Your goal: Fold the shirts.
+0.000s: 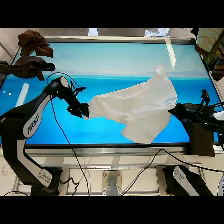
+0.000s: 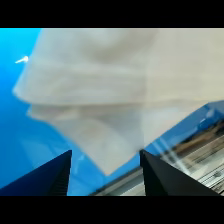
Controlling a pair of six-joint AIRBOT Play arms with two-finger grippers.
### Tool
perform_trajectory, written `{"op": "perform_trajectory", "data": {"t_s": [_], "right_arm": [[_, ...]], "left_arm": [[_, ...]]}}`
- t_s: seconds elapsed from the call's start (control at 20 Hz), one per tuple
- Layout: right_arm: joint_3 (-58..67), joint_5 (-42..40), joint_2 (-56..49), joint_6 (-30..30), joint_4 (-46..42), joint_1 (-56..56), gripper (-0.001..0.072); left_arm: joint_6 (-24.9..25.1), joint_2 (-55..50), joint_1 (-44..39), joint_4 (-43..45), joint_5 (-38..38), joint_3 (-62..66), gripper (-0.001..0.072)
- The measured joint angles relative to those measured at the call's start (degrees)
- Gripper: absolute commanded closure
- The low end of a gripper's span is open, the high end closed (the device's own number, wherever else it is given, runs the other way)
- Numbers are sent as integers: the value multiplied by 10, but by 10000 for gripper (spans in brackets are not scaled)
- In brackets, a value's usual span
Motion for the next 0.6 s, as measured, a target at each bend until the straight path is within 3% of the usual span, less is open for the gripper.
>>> {"op": "perform_trajectory", "data": {"t_s": [0.05,0.1,0.15,0.4,0.6], "right_arm": [[0,0,0,0,2,0,687],[0,1,0,0,2,0,687],[0,1,0,0,3,0,687],[3,9,0,-9,15,0,687],[45,44,25,-23,24,-3,689]], "left_arm": [[0,0,0,-20,24,-2,320],[0,0,0,-36,45,-3,583],[1,0,0,-47,67,-5,692],[19,2,0,-132,50,-7,693],[69,51,0,-322,-10,-7,693]]}}
